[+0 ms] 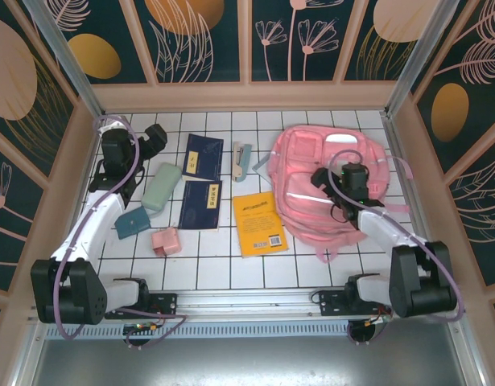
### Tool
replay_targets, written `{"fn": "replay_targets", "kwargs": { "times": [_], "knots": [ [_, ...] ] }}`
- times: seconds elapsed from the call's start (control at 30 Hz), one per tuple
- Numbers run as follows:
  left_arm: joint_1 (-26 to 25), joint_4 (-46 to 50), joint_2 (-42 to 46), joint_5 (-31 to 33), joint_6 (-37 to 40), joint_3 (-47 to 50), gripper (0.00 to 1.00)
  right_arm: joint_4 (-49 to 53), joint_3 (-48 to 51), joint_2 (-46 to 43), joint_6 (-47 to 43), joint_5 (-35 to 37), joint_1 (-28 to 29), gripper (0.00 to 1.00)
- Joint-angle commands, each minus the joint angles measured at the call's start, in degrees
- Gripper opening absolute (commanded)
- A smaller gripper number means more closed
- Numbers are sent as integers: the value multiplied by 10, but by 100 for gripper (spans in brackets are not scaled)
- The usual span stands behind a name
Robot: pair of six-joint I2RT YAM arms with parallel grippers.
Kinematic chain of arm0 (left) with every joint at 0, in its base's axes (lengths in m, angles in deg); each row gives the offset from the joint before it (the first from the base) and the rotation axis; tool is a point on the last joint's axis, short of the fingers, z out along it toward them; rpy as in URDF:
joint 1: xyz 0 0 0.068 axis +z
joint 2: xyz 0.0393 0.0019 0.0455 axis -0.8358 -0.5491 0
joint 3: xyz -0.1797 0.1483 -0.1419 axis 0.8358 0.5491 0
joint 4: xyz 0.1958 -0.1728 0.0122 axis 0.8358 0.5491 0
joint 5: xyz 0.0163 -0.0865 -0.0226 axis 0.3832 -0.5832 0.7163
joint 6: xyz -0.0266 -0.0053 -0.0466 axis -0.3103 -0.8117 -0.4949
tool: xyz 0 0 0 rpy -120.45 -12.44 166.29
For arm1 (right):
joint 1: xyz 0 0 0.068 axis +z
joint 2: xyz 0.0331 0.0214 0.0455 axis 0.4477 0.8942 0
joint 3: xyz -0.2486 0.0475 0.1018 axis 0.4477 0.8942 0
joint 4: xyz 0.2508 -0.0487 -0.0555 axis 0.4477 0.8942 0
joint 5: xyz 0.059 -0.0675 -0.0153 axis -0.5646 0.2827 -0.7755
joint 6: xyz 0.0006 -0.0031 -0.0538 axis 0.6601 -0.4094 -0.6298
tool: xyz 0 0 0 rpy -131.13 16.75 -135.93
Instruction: Pack the student bag
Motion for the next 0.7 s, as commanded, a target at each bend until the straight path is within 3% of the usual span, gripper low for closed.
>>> {"fn": "replay_targets", "kwargs": {
  "times": [0.0,0.23,0.37,0.67],
  "knots": [
    [-8,18,-4,-13,-1,-14,99,-7,-8,75,74,-81,62,99],
    [-22,43,-5,-19,2,-6,98,-13,-167,228,81,-94,140,99],
    [-57,39,-9,-25,-27,16,95,37,-279,292,67,-103,165,99],
    [-181,10,-110,-41,-116,16,83,164,-335,234,-47,23,138,99]
  ]
}}
